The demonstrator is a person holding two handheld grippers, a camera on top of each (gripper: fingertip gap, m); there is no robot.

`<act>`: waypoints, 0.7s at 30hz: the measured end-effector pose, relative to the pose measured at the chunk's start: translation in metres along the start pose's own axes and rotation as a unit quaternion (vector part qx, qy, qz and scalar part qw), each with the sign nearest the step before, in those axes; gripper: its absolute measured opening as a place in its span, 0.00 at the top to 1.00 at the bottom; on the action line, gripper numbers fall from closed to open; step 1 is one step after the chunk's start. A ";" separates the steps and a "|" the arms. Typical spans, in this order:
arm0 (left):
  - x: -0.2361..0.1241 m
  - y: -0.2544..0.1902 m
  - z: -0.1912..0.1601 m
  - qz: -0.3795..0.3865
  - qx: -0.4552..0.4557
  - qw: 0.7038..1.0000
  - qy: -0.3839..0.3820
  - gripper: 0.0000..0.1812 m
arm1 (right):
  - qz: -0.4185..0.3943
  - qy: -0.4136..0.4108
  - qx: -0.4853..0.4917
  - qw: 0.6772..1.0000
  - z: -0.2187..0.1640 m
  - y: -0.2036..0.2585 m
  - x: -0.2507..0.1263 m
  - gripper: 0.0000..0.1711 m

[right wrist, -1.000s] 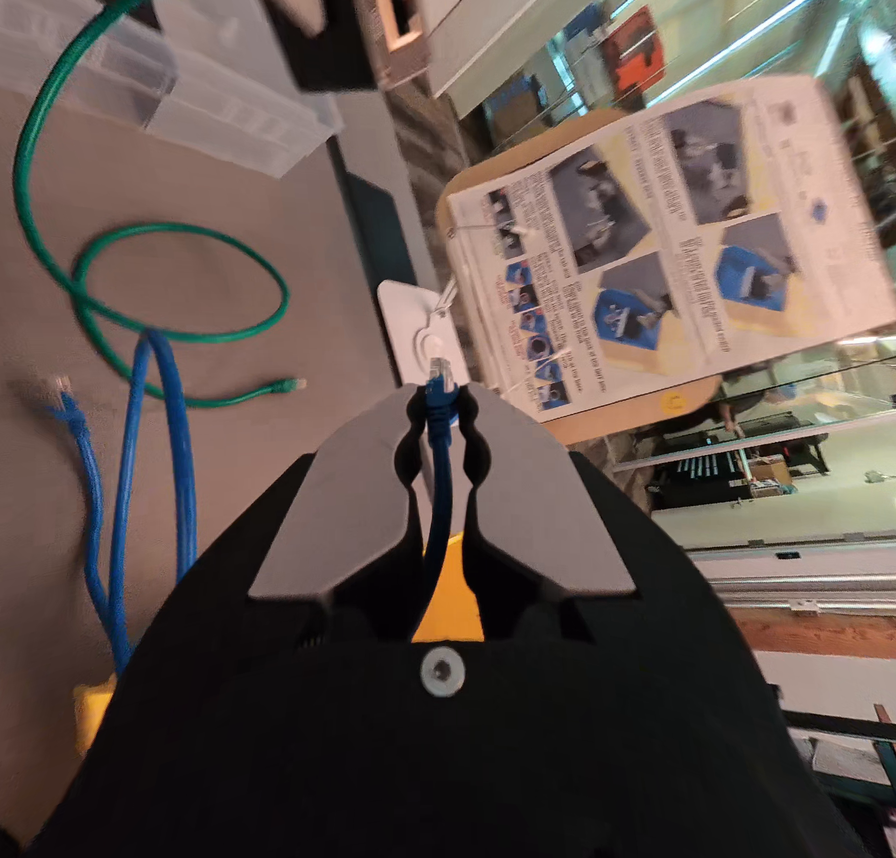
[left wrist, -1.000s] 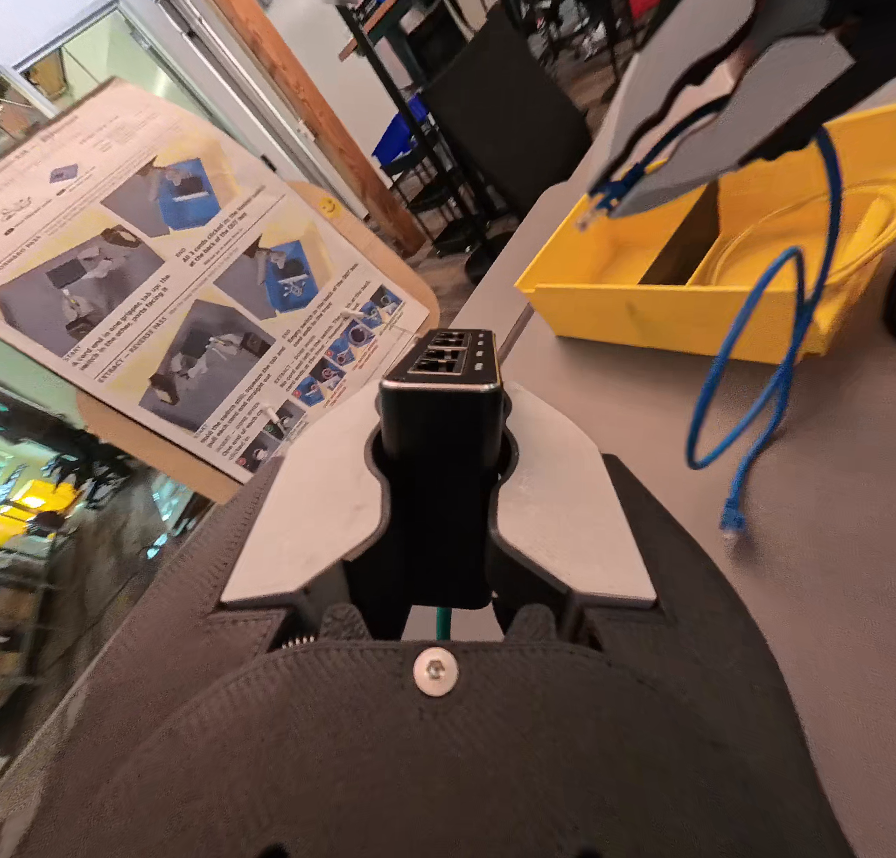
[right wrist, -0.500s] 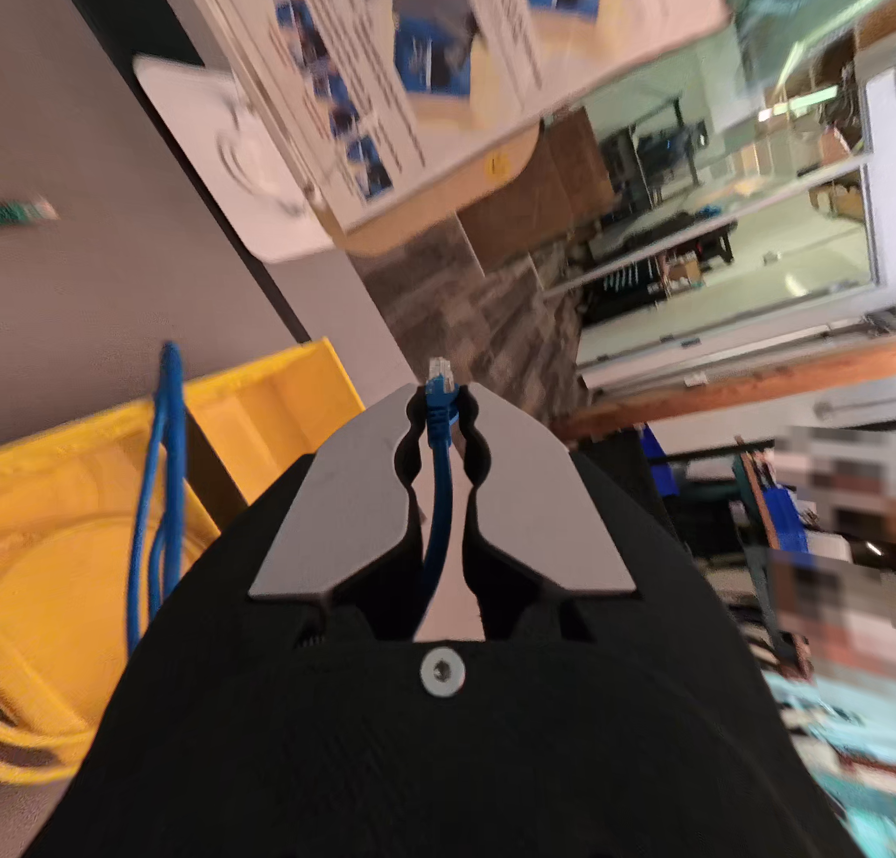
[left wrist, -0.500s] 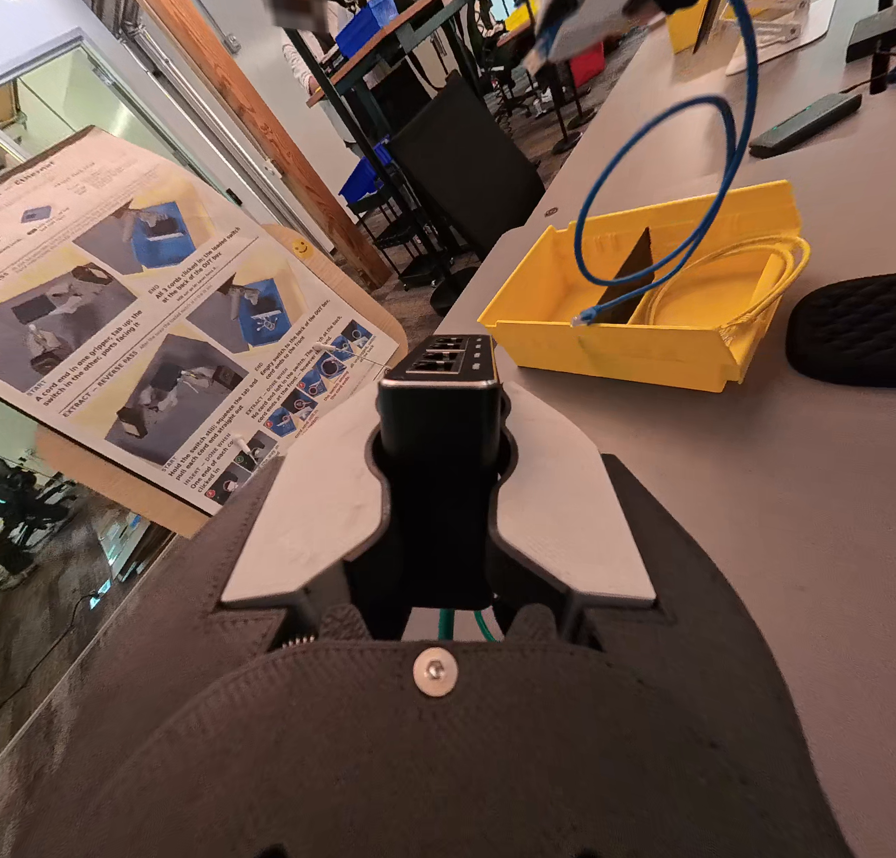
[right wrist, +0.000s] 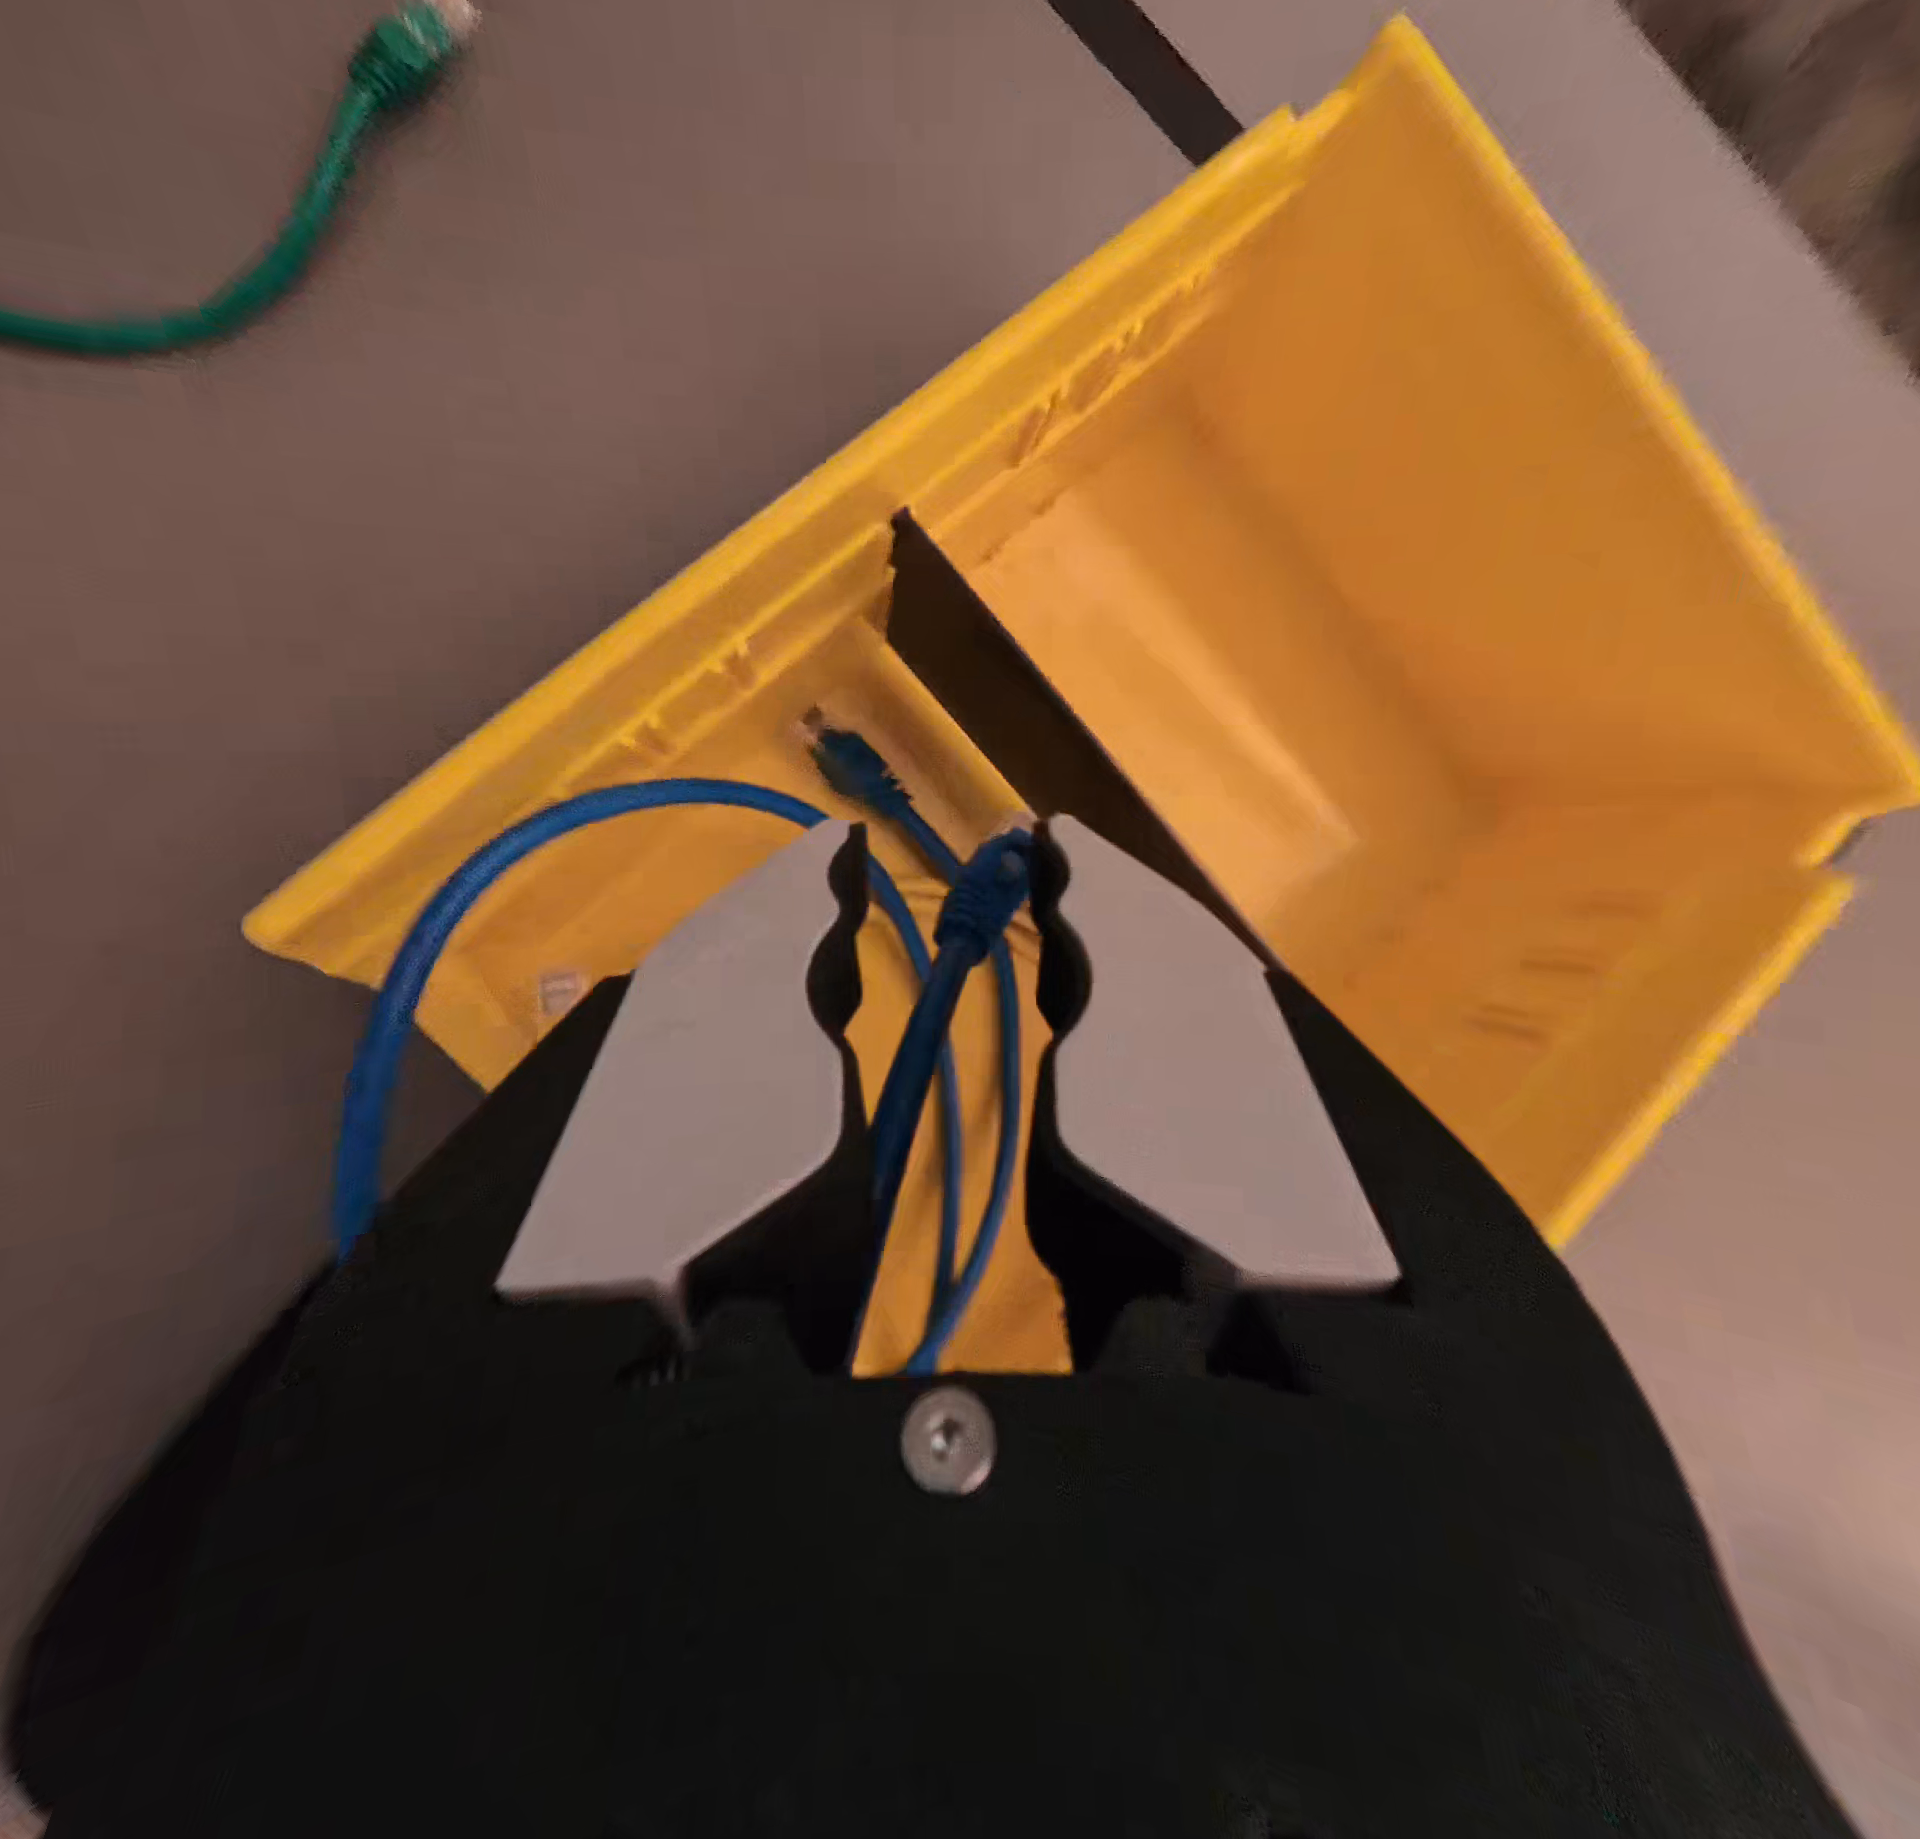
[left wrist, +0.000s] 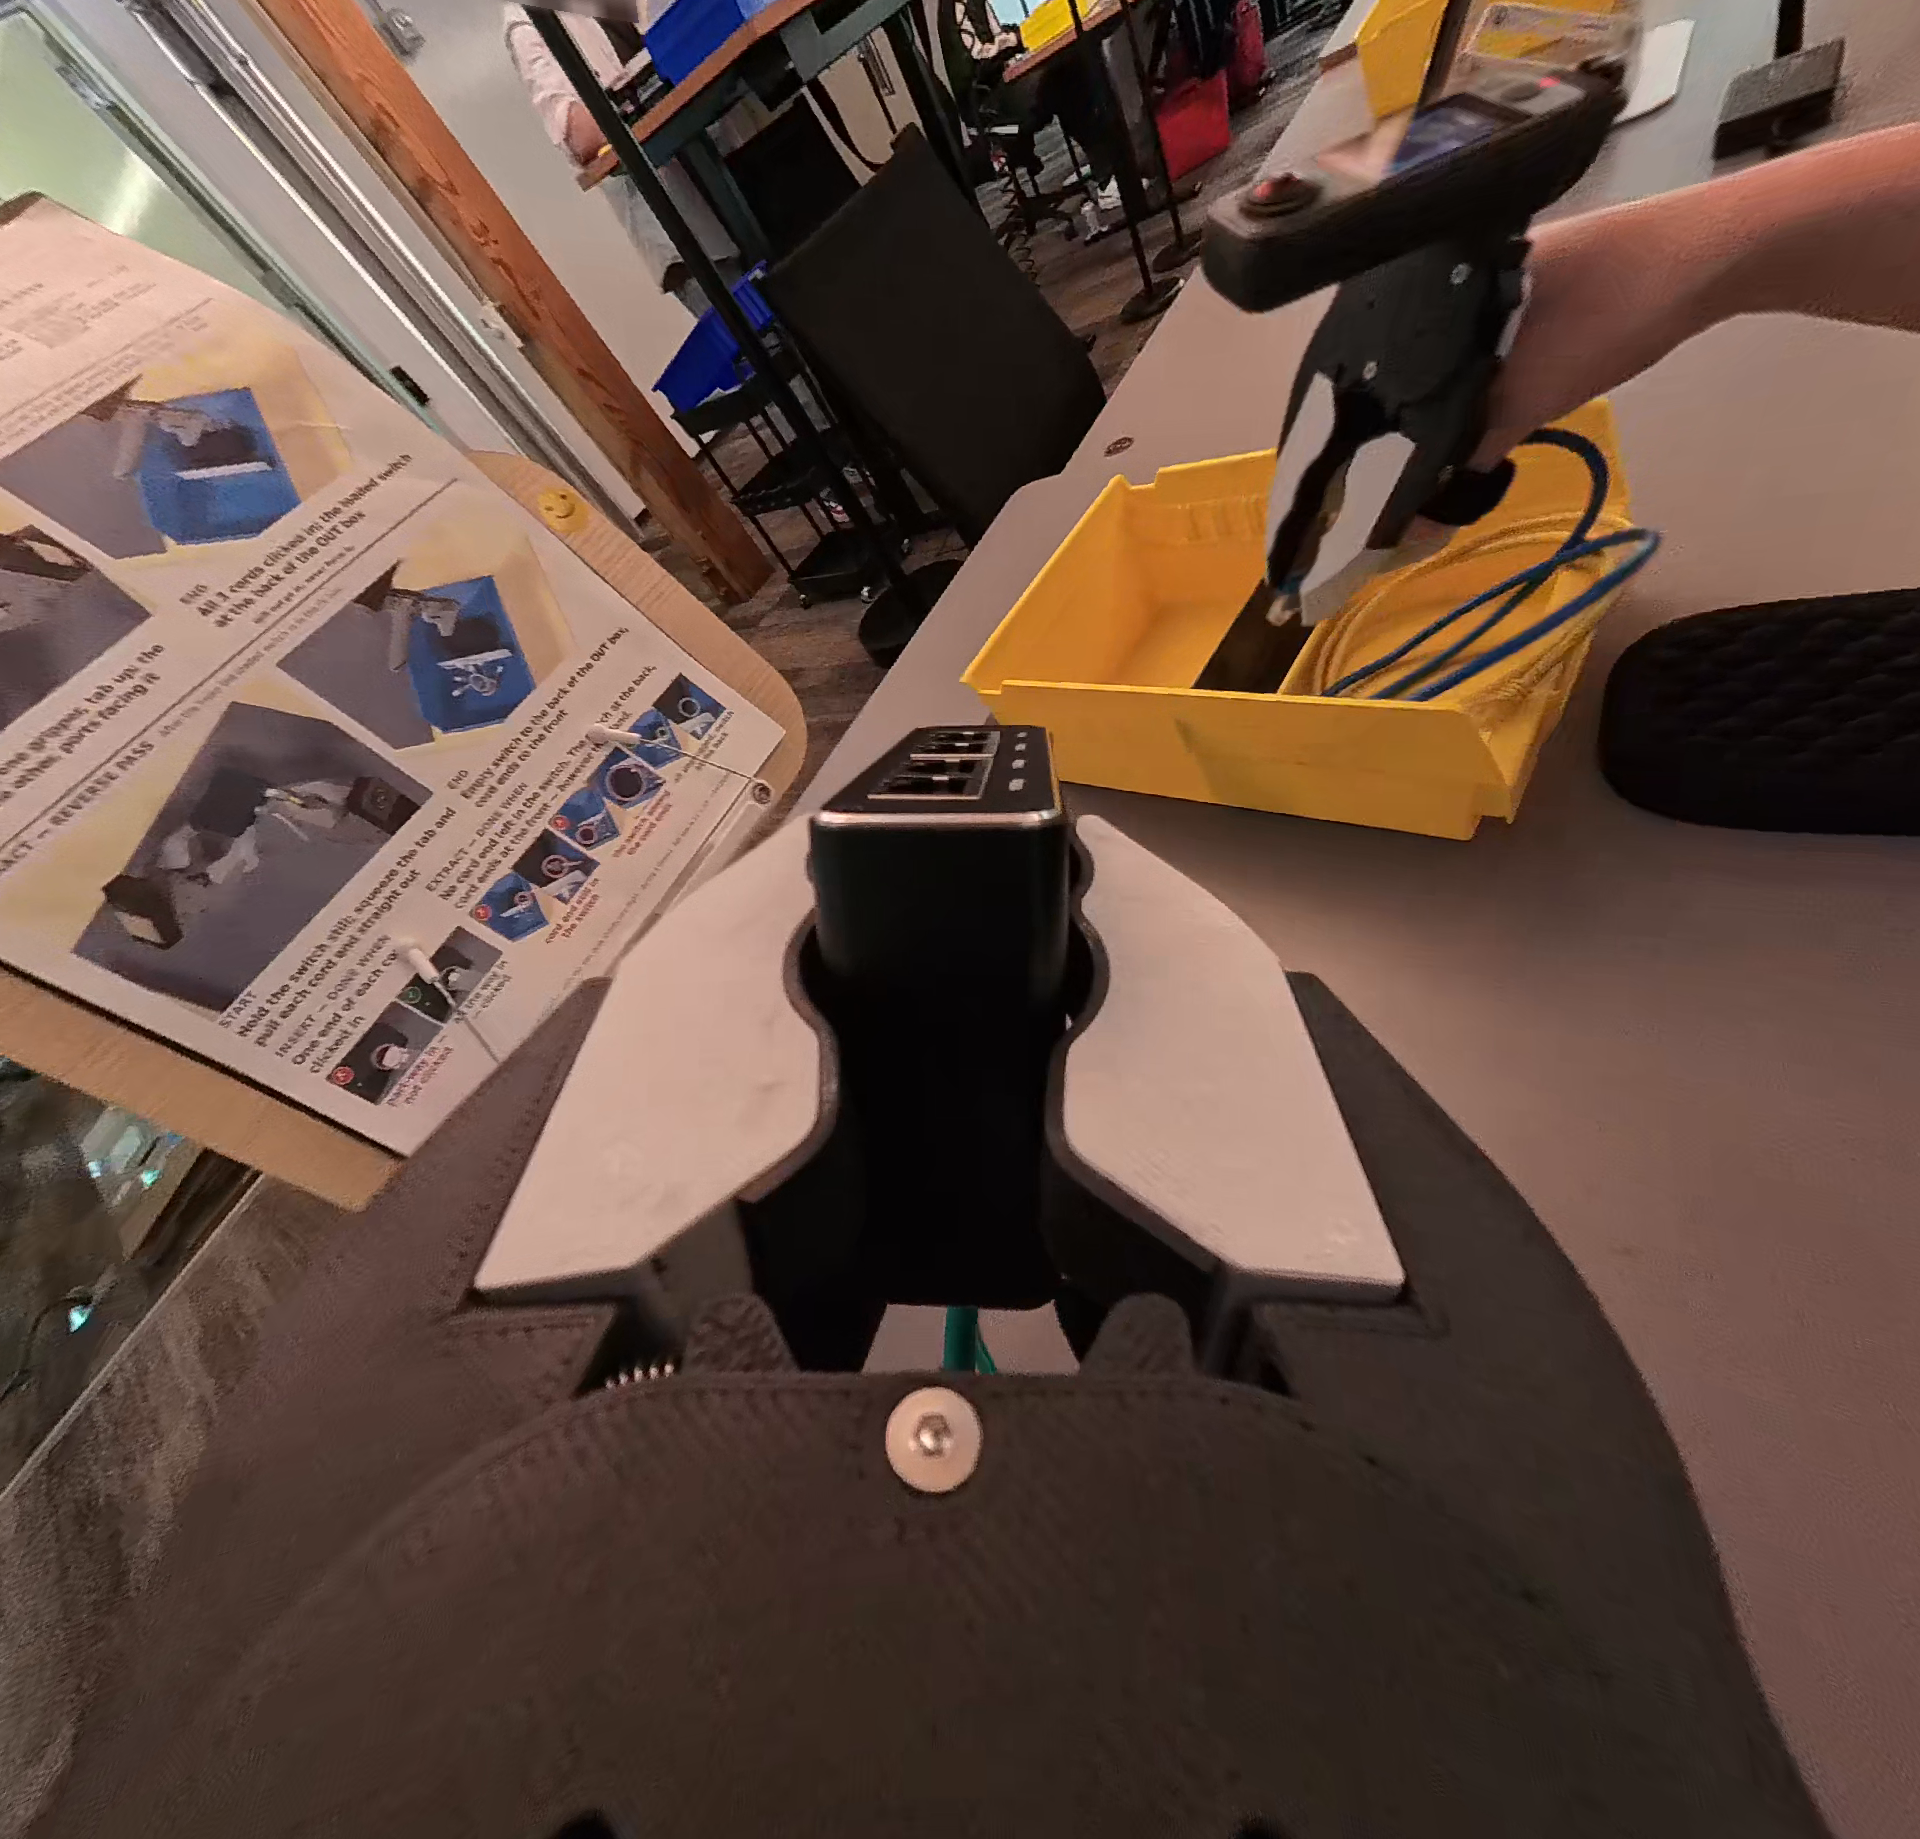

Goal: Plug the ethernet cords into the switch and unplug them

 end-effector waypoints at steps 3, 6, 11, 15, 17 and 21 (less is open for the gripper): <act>0.005 -0.005 -0.003 -0.013 -0.006 1.000 0.011 0.79 | 0.030 -0.078 0.058 0.995 0.009 0.000 -0.009 0.76; 0.010 -0.009 -0.006 -0.026 -0.009 0.999 0.020 0.79 | 0.070 -0.196 0.102 0.973 0.028 0.004 -0.037 0.71; 0.016 -0.017 -0.010 -0.047 -0.015 0.998 0.028 0.79 | 0.131 -0.223 0.132 0.957 0.016 0.027 -0.053 0.71; 0.018 -0.021 -0.010 -0.060 -0.019 0.998 0.028 0.79 | 0.100 -0.215 0.005 0.972 -0.007 0.059 -0.058 0.68; 0.018 -0.022 -0.010 -0.068 -0.025 0.997 0.026 0.79 | 0.091 -0.198 -0.062 0.974 -0.021 0.081 -0.054 0.66; 0.018 -0.022 -0.011 -0.075 -0.030 0.996 0.028 0.80 | 0.063 -0.103 -0.117 0.986 -0.049 0.098 -0.032 0.76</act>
Point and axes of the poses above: each gripper's, where its closed fingertips meet, x out along the fingers, z out of its top, y = z × x across the jaws, the point moved 3 cm from there along -x, back along the fingers, and after that the axes turned 15 degrees about -x, right-handed, at the moved point
